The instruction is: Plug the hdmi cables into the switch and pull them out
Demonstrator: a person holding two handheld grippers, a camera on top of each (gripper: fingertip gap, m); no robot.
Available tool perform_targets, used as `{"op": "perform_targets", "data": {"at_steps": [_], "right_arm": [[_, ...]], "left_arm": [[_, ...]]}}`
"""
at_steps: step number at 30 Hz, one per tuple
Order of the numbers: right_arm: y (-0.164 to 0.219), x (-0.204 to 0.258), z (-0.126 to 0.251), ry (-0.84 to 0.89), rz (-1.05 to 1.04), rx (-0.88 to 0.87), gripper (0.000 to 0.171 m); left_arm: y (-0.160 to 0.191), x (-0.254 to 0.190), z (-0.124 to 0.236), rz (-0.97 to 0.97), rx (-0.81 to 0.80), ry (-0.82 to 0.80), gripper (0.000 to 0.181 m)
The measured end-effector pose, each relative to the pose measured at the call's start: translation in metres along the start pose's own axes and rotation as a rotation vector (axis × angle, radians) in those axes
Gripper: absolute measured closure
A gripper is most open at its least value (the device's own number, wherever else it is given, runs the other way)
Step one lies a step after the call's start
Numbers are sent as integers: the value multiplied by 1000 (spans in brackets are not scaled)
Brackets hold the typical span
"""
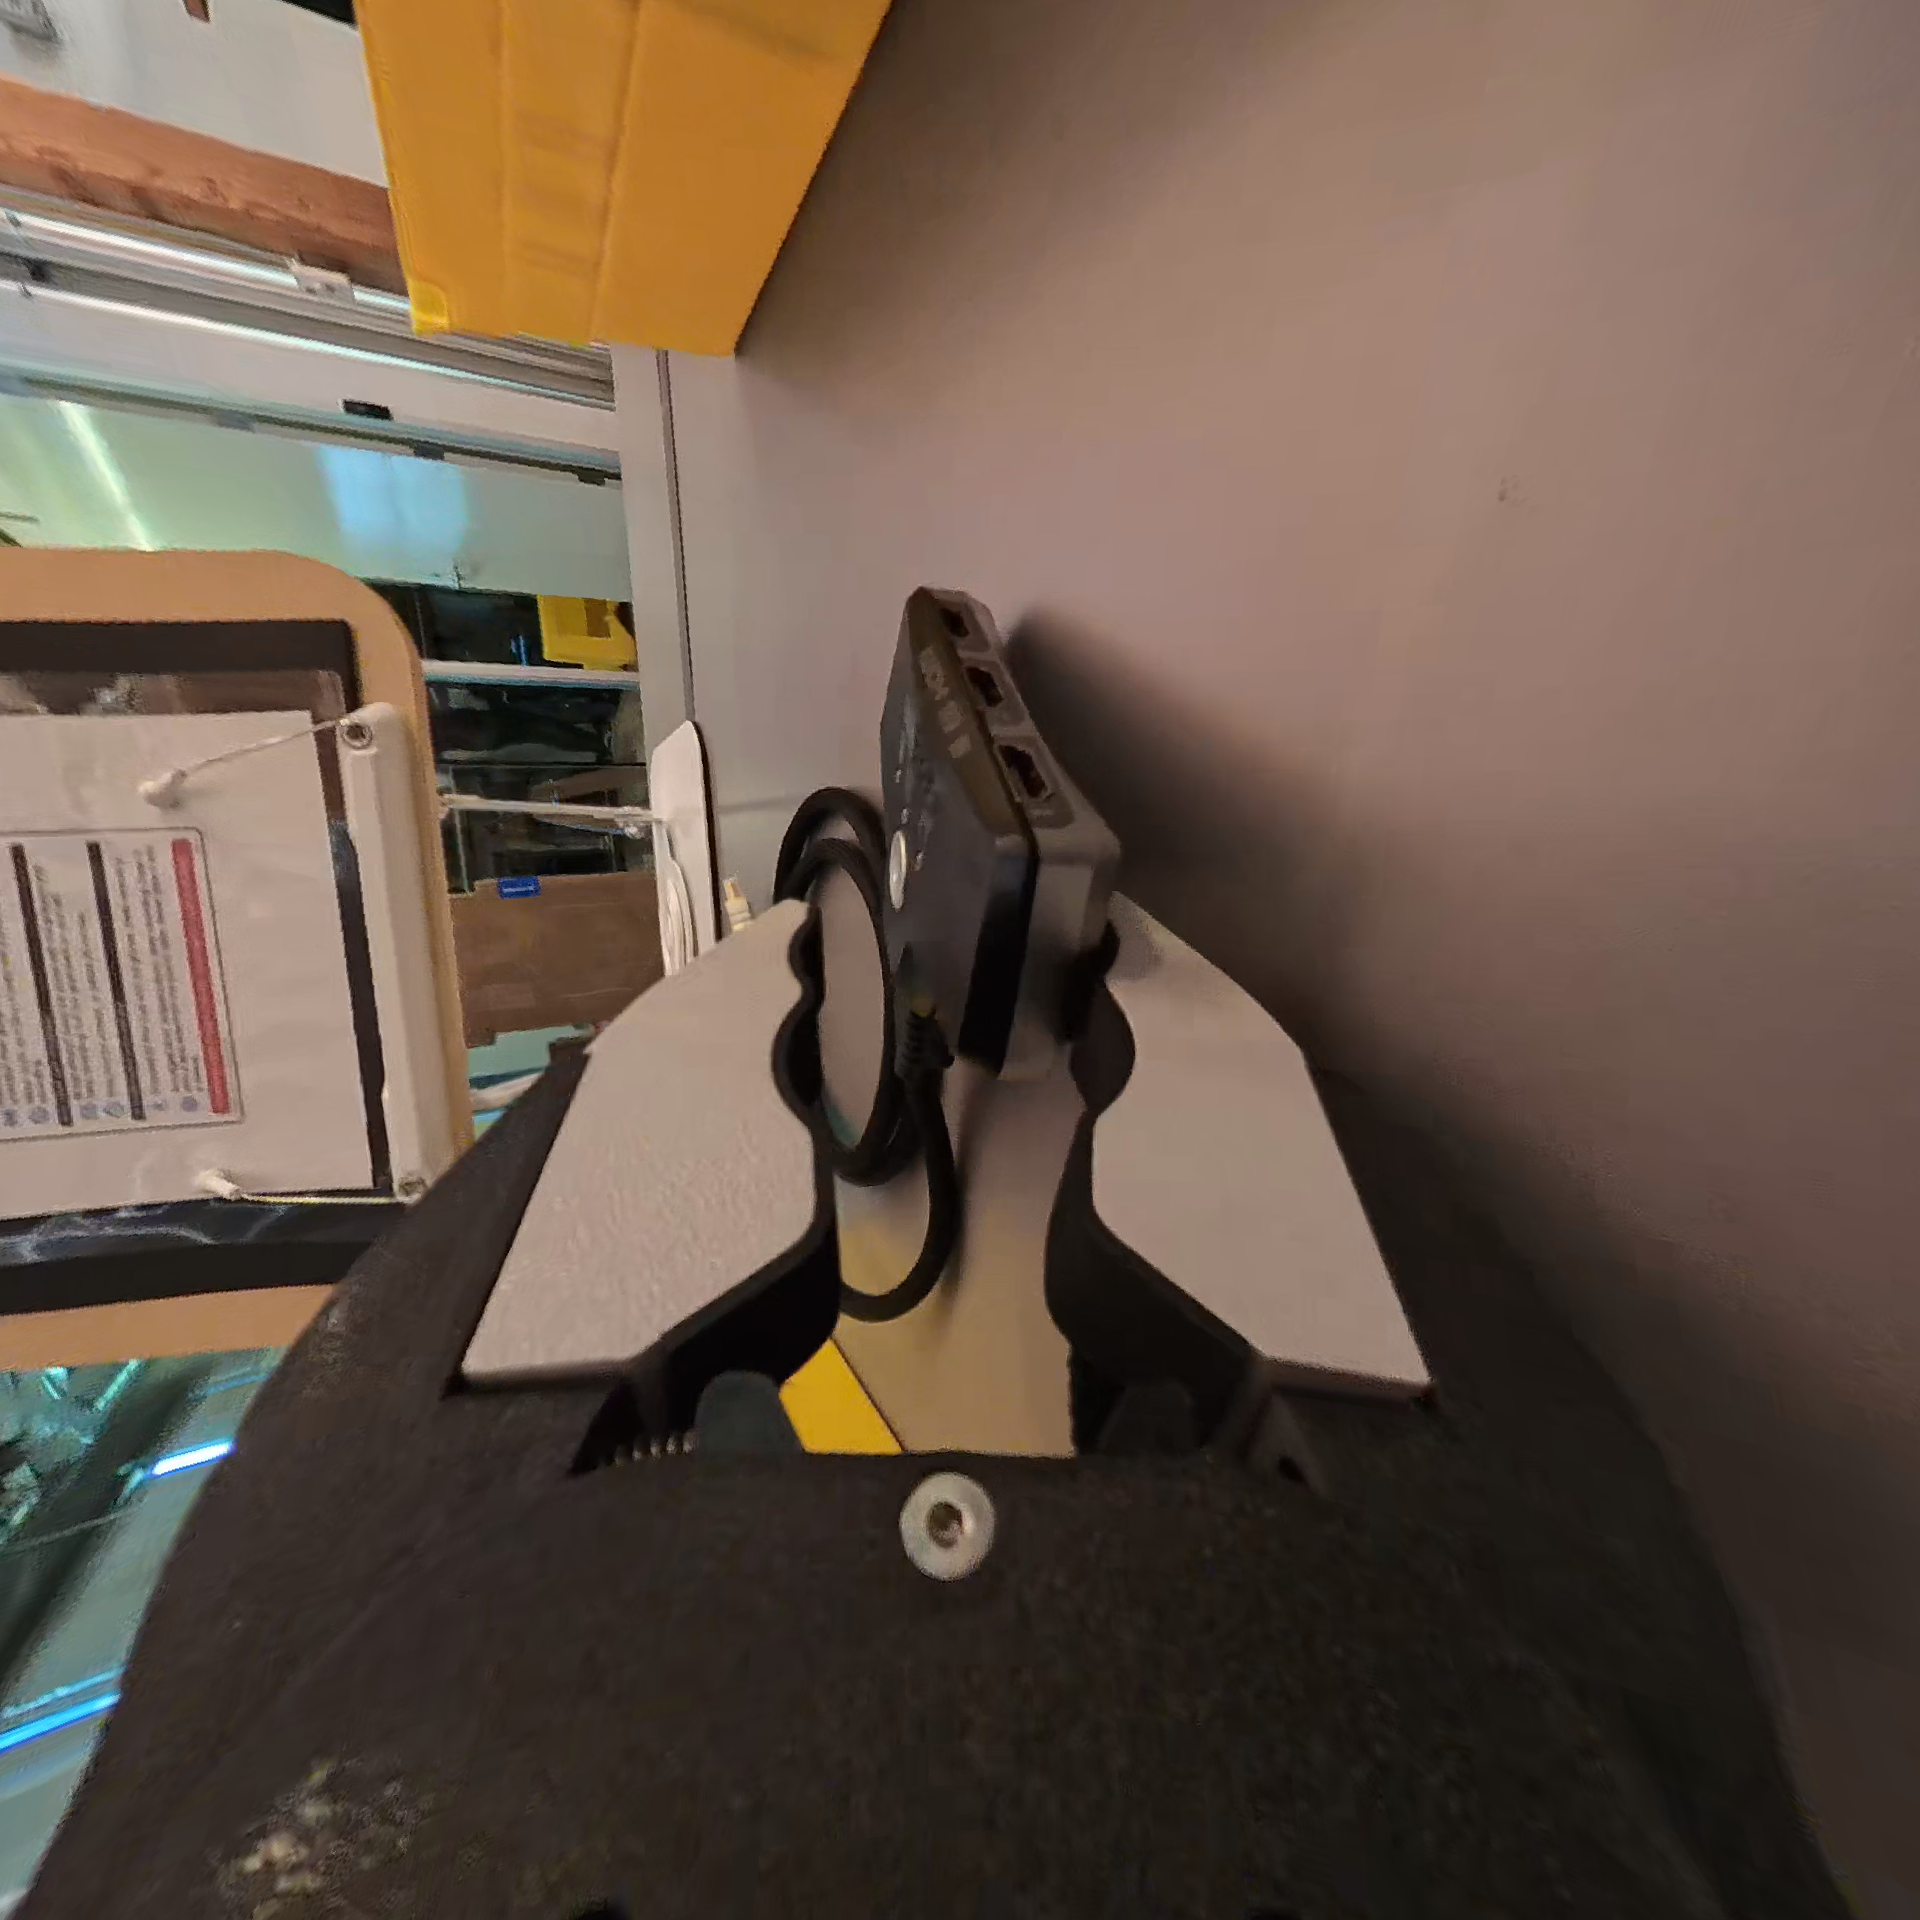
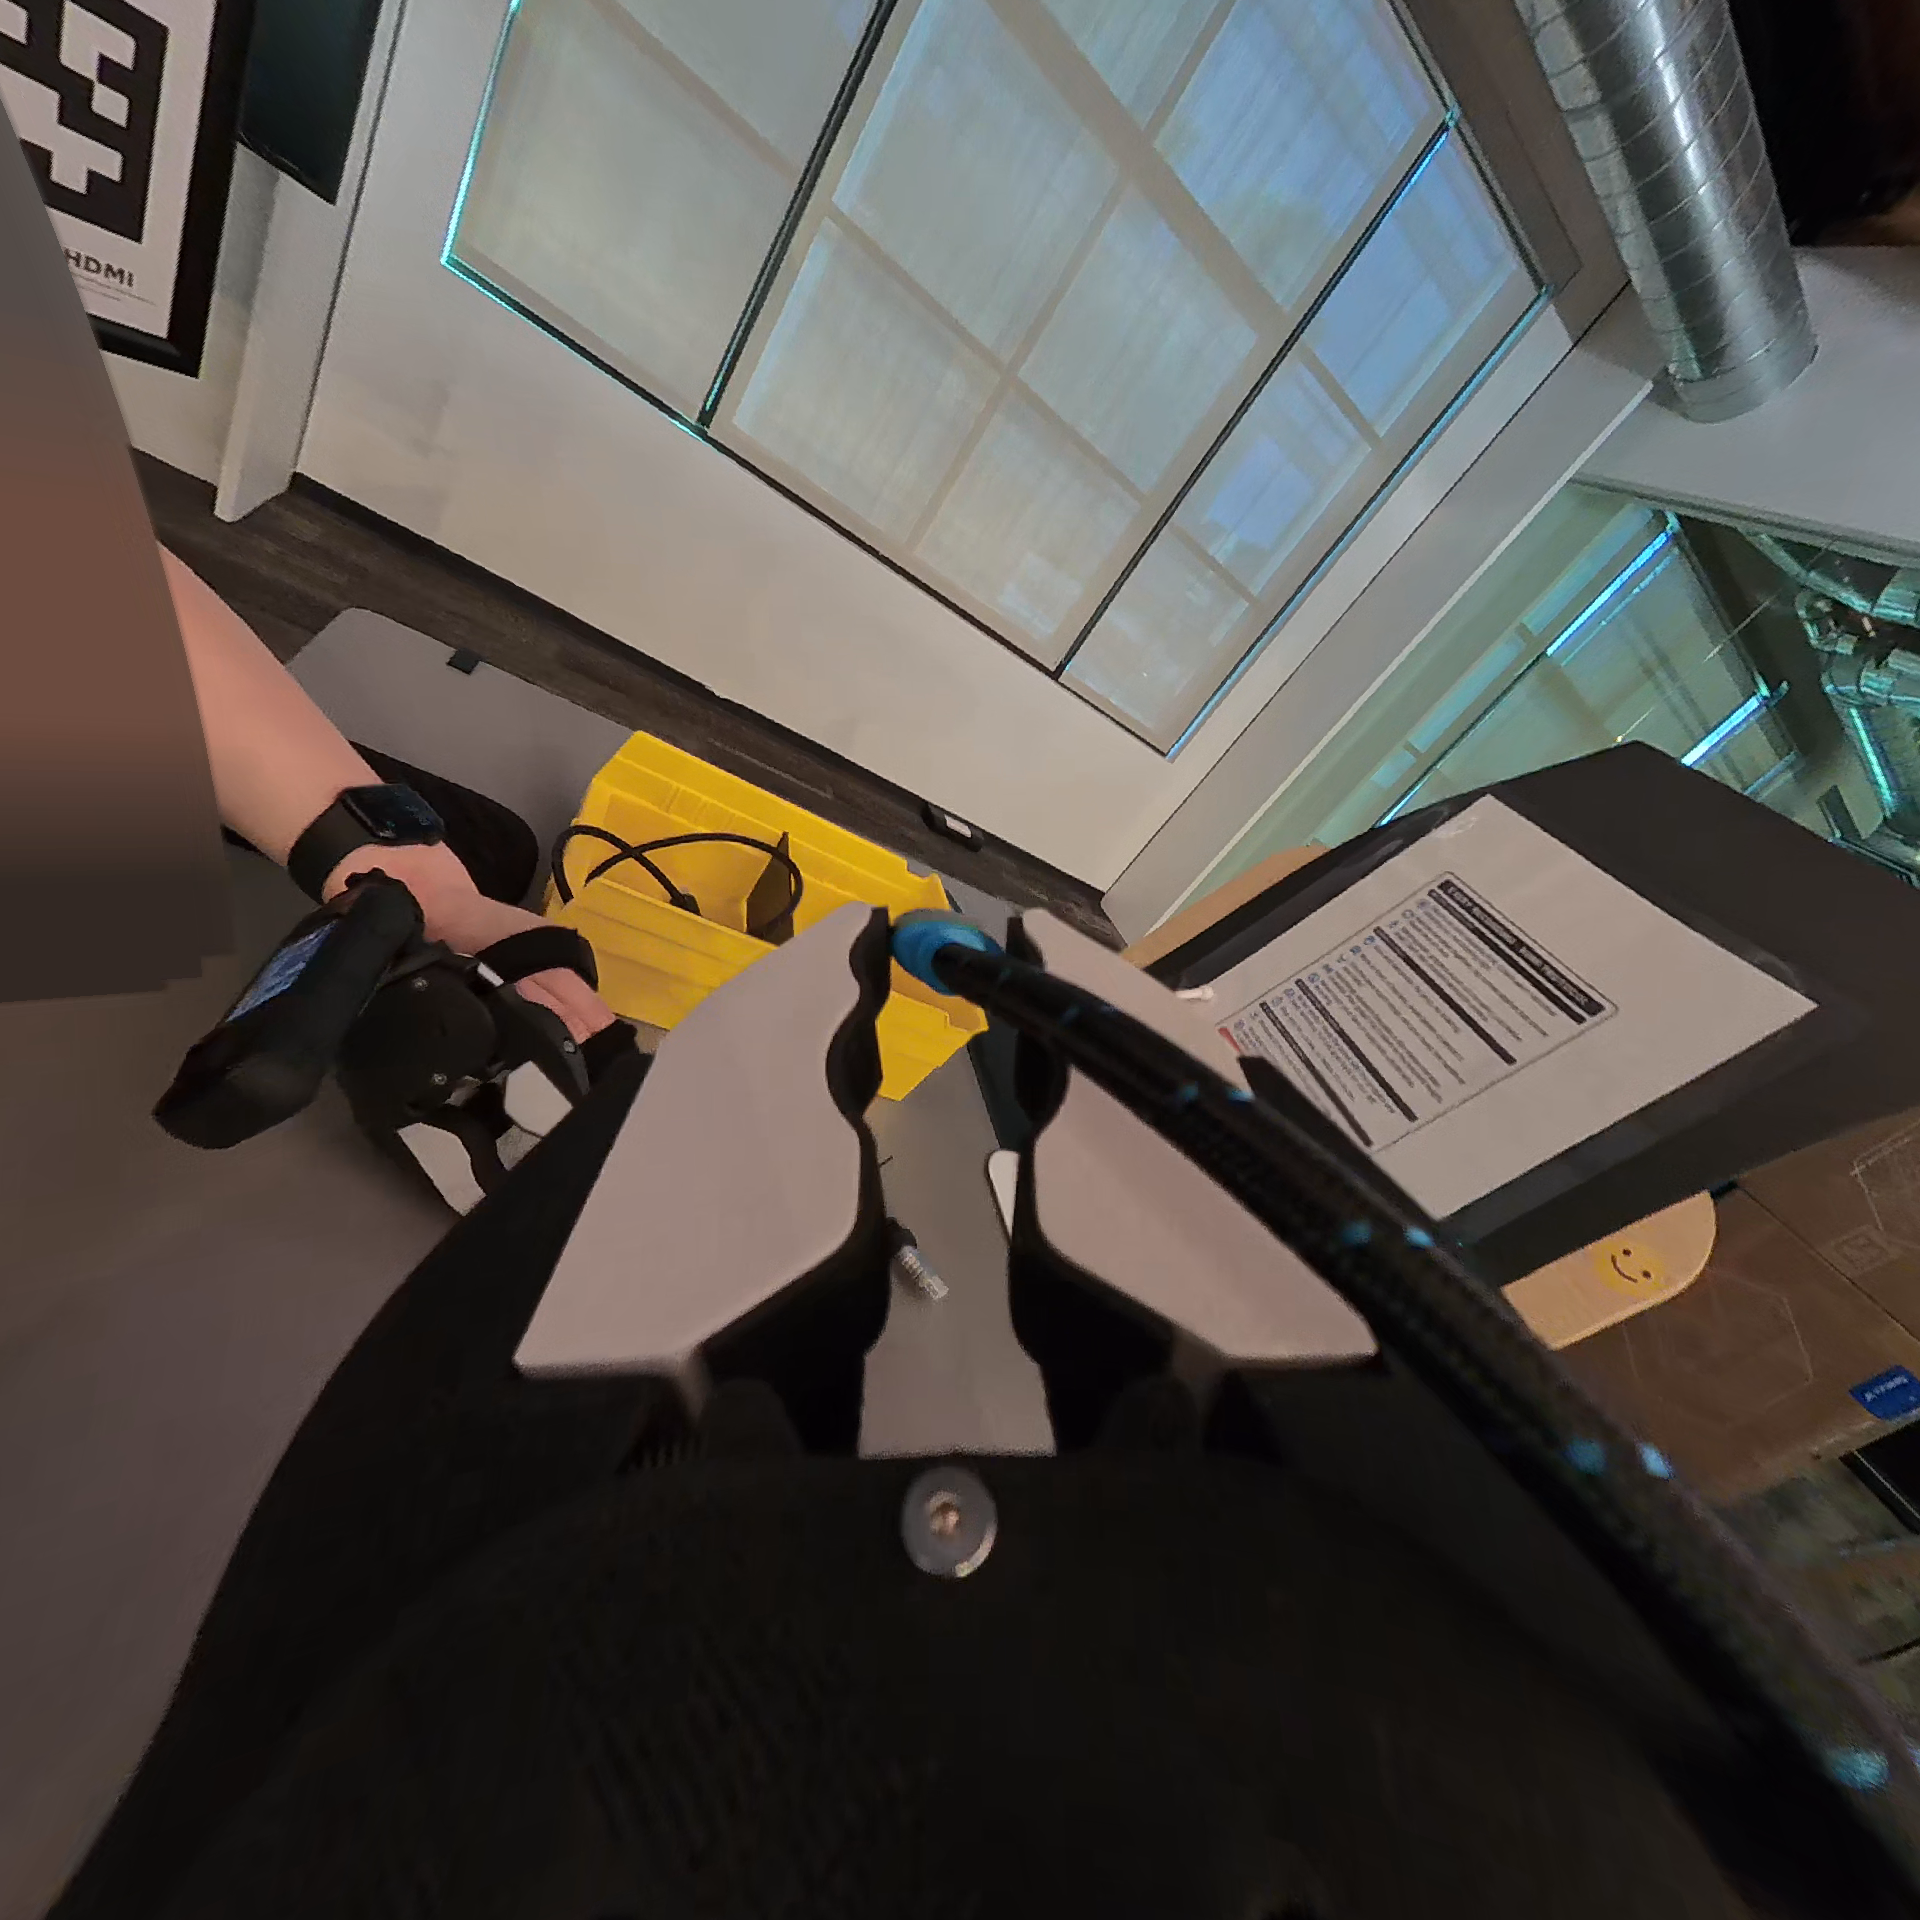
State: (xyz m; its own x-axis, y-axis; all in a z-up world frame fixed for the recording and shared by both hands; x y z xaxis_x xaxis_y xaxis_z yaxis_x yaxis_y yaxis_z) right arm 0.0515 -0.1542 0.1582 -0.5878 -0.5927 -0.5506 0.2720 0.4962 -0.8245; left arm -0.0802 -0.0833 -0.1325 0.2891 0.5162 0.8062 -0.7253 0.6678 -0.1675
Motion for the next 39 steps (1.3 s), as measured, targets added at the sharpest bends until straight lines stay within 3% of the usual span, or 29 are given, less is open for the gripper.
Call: {"op": "perform_targets", "data": {"at_steps": [11,22,32,39], "right_arm": [[23,-5,-10,2,-77,90,150],[39,-10,-29,-17,-271,58,150],[46,-15,-45,68,-288,24,151],[58,-11,-70,191,-304,94,150]], "left_arm": [[-8,6,-12,-85,33,-89,156],[-5,41,-8,194,12,-109,160],[1,144,22,378,-73,-380,160],[5,203,43,473,-261,-513,160]]}}
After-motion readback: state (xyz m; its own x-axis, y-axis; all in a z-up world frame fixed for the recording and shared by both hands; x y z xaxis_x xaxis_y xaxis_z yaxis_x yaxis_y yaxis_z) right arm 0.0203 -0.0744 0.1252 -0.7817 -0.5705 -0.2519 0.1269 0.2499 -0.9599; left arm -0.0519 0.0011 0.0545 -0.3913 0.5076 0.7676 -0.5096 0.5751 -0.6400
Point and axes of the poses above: each gripper's, where its closed fingertips meet, z back along the fingers, y out of its underside, x = y × z across the jaws, the point moved 2 cm from there along z, back along the fingers, and after that the axes turned 8 degrees about y, right-handed, at the moved point
